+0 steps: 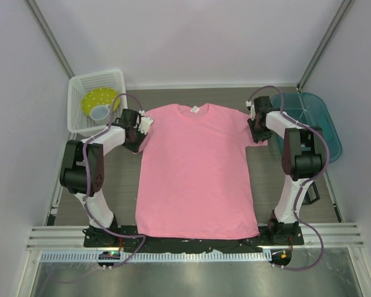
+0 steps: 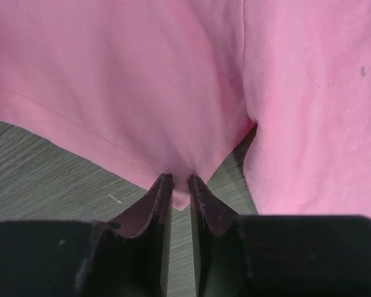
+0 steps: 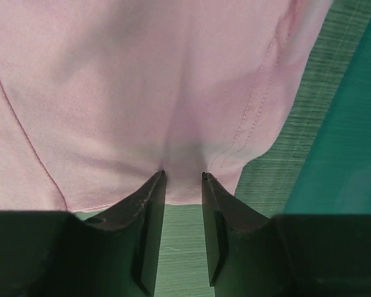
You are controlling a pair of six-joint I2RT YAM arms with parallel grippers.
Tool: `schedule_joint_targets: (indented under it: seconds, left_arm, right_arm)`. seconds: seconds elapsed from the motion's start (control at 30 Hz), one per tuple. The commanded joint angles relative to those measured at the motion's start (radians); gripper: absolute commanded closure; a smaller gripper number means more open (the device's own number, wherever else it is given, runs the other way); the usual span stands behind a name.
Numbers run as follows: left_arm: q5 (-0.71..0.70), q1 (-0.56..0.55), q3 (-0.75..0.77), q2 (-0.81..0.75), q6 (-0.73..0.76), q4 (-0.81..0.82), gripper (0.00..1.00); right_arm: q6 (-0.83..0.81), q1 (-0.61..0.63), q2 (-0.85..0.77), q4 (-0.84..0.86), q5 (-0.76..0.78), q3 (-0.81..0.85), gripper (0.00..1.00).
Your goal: Pin the brooch onto the clothing
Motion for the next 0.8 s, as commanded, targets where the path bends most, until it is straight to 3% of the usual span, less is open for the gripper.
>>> schedule_joint_targets:
  seconds: [0.0, 0.3, 0.37, 0.5, 0.57, 0.73, 0.77]
  left_arm:
    - [-0.025, 0.01, -0.055, -0.033, 0.027, -0.031, 0.81]
    - [0.001, 0.01, -0.072, -0.087, 0.006, -0.088, 0.79]
    - [0.002, 0.01, -0.055, -0.104, -0.003, -0.092, 0.66]
    - [0.086, 0.011, 0.048, -0.18, -0.04, -0.127, 0.49]
    - [0.123, 0.011, 0.138, -0.231, -0.063, -0.166, 0.39]
    - [0.221, 0.011, 0.272, -0.352, -0.112, -0.184, 0.27]
    - [0.235, 0.011, 0.277, -0.411, -0.129, -0.16, 0.16]
  right_arm:
    - [-0.049, -0.01, -0.016, -0.011, 0.062, -0.032, 0.62]
    - [-0.079, -0.01, -0.025, -0.052, 0.02, 0.022, 0.53]
    - [-0.092, -0.01, -0.039, -0.089, -0.052, 0.057, 0.43]
    - [-0.111, 0.015, -0.165, -0.12, -0.17, 0.117, 0.2]
    - [-0.122, 0.039, -0.208, -0.146, -0.209, 0.172, 0.16]
    - [-0.157, 0.084, -0.359, -0.198, -0.249, 0.313, 0.05]
    - [-0.152, 0.087, -0.381, -0.196, -0.257, 0.323, 0.03]
